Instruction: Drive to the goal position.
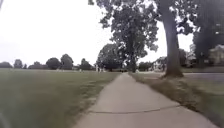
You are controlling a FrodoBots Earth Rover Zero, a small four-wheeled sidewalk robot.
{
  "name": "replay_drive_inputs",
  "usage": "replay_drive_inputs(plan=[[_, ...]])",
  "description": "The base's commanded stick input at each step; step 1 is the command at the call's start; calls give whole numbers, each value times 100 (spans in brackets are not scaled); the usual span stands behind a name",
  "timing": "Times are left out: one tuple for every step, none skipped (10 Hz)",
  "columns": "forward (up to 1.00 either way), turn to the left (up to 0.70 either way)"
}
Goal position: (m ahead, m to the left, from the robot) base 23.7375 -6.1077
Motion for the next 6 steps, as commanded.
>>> replay_drive_inputs(plan=[[100,0],[100,0],[100,0],[100,0],[100,0],[100,0]])
